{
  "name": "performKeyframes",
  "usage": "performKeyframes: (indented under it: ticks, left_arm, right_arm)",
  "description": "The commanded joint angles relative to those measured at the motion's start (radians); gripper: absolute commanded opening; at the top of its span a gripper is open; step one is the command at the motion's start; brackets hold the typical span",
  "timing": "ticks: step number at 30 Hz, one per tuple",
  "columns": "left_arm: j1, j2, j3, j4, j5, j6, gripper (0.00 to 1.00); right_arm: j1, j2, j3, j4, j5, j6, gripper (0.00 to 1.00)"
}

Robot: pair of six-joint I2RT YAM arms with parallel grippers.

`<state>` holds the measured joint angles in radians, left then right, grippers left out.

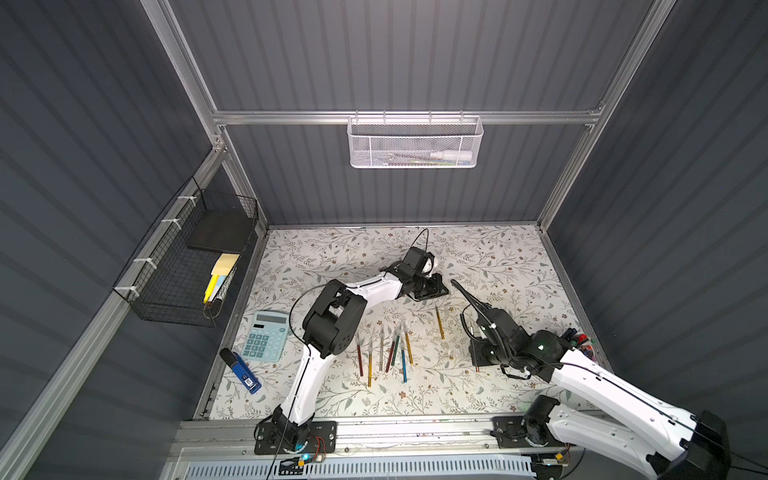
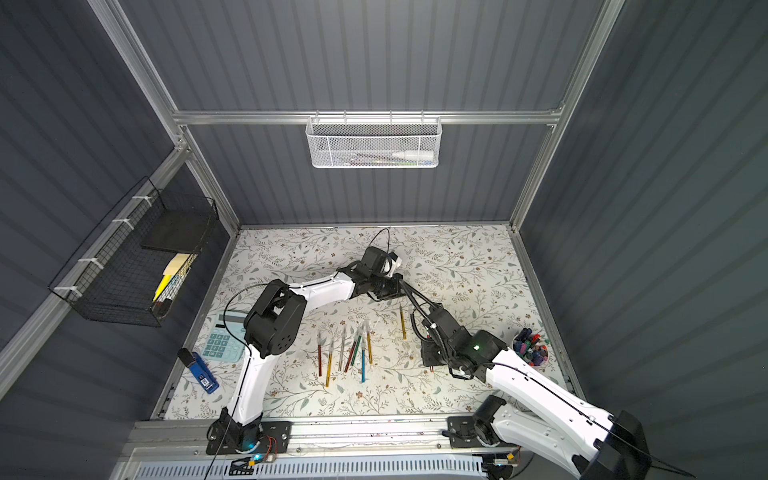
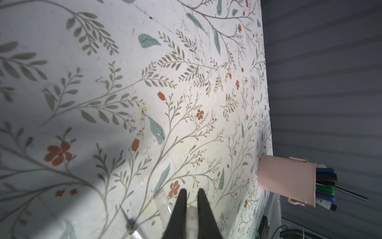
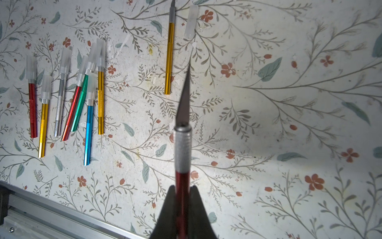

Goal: Remove protective caps from carving knives
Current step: Place the protective sleeve at the center of the board.

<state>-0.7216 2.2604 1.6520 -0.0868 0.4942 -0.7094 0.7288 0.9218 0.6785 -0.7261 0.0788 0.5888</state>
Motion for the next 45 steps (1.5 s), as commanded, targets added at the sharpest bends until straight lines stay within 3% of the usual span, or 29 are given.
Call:
performKeyframes:
  ticks: [1, 28, 37, 45]
  left_arm:
    - [-0.007, 0.039, 0.043, -0.033, -0.018, 0.016, 0.00]
    - [-0.094, 0.124, 0.097, -0.018, 0.012, -0.030, 0.02]
    - [-0.098, 0.149, 0.121, -0.028, 0.000, -0.025, 0.08]
    - [-0.098, 0.151, 0.129, -0.039, -0.002, -0.018, 0.21]
  right_arm:
    - [-0.003, -0.011, -0.013, -0.007, 0.020, 0.012, 0.00]
    - [-0.003, -0.013, -0.023, -0.012, 0.048, 0.003, 0.00]
    - [-0.003, -0.028, -0.026, -0.015, 0.056, -0.010, 0.00]
    - [-0.003, -0.027, -0.026, -0.014, 0.057, -0.007, 0.00]
